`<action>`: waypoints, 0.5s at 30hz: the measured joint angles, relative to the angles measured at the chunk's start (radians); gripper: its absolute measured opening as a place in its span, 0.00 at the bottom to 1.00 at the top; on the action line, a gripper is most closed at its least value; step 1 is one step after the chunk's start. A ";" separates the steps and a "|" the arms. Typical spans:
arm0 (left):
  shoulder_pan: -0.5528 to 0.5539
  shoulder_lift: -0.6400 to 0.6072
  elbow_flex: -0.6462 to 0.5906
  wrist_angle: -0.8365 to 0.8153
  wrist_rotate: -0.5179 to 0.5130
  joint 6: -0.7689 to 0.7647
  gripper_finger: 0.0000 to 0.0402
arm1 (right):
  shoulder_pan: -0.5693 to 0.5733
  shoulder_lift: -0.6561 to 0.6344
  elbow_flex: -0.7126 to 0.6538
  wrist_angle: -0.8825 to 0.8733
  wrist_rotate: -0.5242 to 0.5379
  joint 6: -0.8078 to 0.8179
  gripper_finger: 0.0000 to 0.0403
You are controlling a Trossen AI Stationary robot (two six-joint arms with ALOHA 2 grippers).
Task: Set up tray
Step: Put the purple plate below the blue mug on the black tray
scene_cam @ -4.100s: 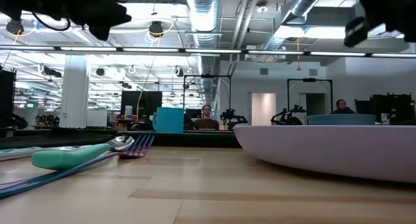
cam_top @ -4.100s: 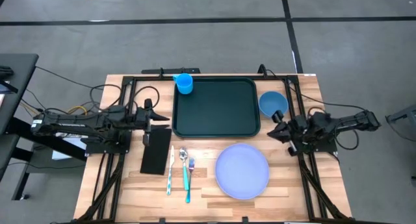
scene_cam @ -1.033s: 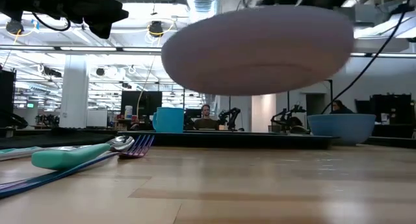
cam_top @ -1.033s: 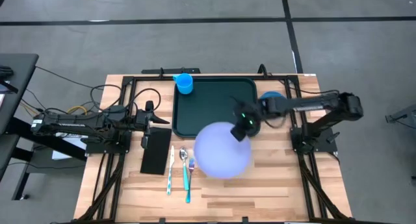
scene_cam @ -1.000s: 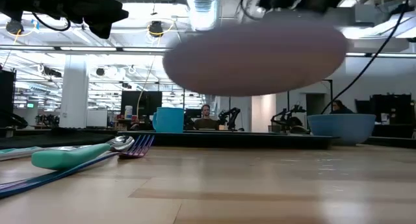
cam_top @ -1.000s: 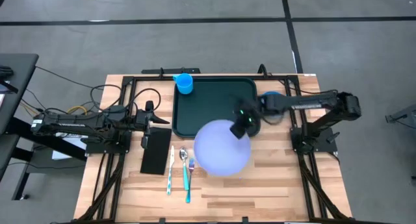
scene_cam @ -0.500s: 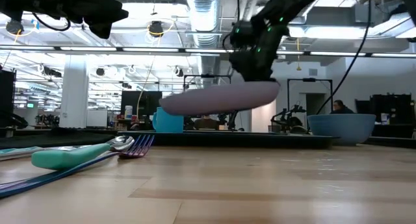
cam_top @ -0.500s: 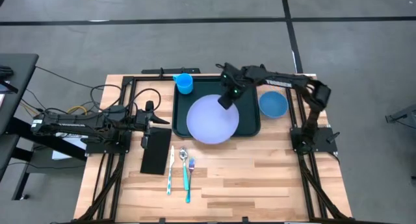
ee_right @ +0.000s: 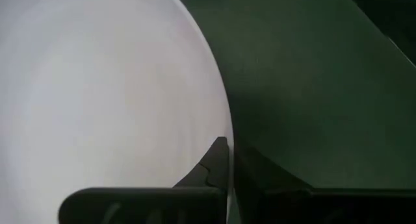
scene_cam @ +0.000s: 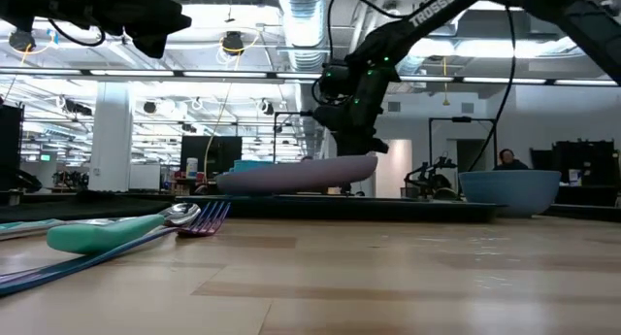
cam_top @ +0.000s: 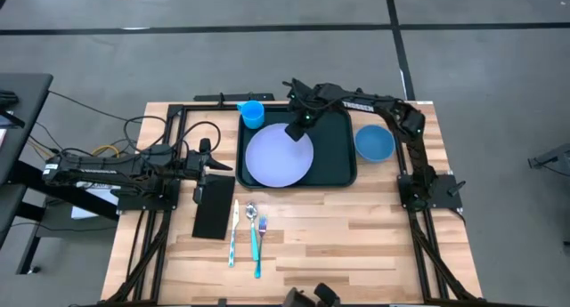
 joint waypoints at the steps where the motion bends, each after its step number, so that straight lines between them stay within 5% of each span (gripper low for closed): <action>1: 0.000 0.000 0.000 0.000 0.000 0.000 0.27 | 0.000 0.010 0.012 -0.009 0.000 -0.004 0.00; 15: 0.000 0.000 0.000 -0.004 0.000 0.000 0.27 | -0.044 0.033 0.043 0.005 0.004 -0.019 0.00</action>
